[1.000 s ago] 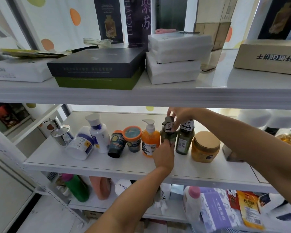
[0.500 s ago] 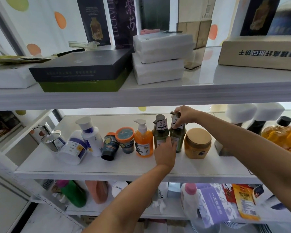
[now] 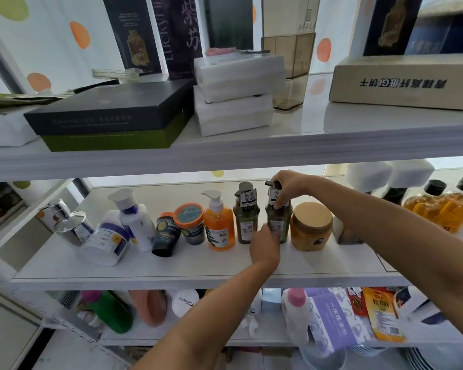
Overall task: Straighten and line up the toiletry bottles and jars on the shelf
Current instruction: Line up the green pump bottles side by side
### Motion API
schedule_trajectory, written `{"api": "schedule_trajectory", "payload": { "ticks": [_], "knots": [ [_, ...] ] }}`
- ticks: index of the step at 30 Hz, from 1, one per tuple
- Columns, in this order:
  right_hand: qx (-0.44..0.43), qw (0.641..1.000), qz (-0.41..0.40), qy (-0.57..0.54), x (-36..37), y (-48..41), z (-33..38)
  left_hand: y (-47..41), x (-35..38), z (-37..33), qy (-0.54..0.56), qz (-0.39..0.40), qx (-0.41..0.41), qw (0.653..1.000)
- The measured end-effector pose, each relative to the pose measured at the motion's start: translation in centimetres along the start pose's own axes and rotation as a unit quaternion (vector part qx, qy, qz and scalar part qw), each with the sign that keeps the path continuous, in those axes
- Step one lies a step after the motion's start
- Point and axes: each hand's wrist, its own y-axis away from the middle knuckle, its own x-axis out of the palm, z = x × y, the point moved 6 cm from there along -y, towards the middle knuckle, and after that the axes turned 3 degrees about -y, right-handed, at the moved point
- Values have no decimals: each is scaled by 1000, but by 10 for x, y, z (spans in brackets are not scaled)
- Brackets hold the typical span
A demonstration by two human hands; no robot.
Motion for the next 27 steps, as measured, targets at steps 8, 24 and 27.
{"api": "schedule_trajectory", "payload": {
  "ticks": [8,24,27],
  "knots": [
    [-2,1000,8,20,-3,2,-10,2,-6,9,-30,-7,-4,1000],
    [-141,970,-49,191,18,-10,76,0,-43,56,-49,-68,-110,990],
    [-125,972,-47,192,12,-10,70,-2,-41,52,-65,-63,-94,991]
  ]
}}
